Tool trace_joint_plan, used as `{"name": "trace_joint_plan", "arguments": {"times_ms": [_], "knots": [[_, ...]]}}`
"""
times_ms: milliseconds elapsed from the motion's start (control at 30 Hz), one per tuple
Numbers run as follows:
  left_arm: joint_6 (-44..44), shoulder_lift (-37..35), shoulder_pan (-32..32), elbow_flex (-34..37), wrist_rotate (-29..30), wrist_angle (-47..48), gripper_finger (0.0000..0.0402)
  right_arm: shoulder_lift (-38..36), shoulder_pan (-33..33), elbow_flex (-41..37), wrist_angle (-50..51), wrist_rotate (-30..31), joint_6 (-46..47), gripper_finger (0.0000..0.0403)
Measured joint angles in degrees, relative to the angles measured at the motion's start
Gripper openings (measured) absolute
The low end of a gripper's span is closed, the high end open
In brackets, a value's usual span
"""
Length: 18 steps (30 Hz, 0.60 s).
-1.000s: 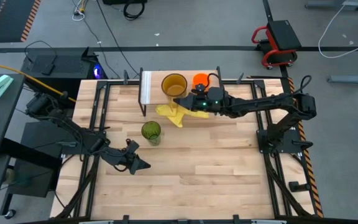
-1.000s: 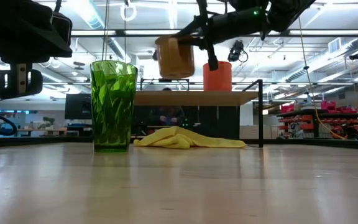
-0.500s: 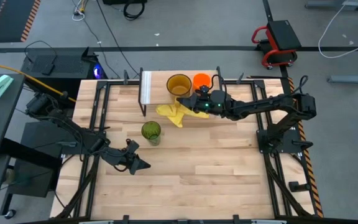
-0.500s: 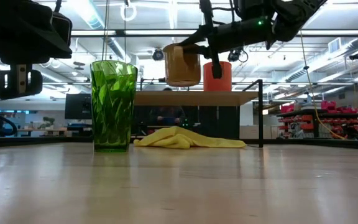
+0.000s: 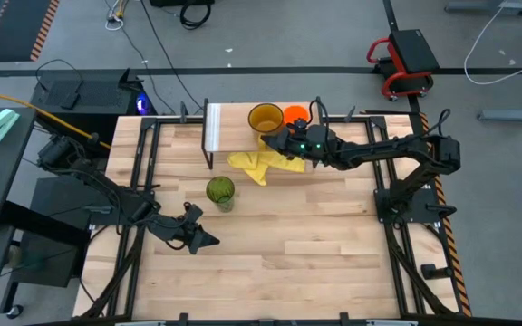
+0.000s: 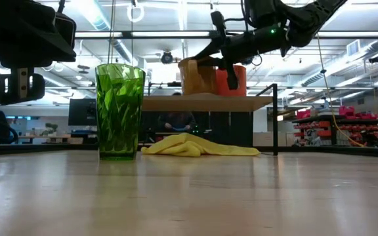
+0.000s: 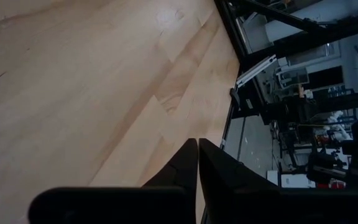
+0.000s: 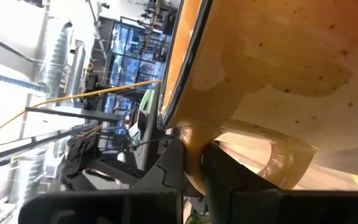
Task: Stack small to large cups/mugs on shelf
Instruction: Put the yellow mug on the shelf
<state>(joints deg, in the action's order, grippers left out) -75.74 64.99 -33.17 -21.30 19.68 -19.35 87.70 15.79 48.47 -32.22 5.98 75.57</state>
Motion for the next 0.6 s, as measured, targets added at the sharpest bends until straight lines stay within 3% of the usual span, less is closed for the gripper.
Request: {"name": "trace_joint_plan", "arguments": {"times_ms": [467, 600], "knots": [[-0.06, 0.00, 0.00, 0.00, 0.02, 0.00, 0.0019, 0.00, -0.02, 0.00, 0.51, -0.09, 1.64, 0.0033], [-0.08, 0.00, 0.00, 0.00, 0.02, -0.01, 0.0024, 0.00, -0.02, 0.00, 0.98, -0.05, 2.80, 0.0060]]}}
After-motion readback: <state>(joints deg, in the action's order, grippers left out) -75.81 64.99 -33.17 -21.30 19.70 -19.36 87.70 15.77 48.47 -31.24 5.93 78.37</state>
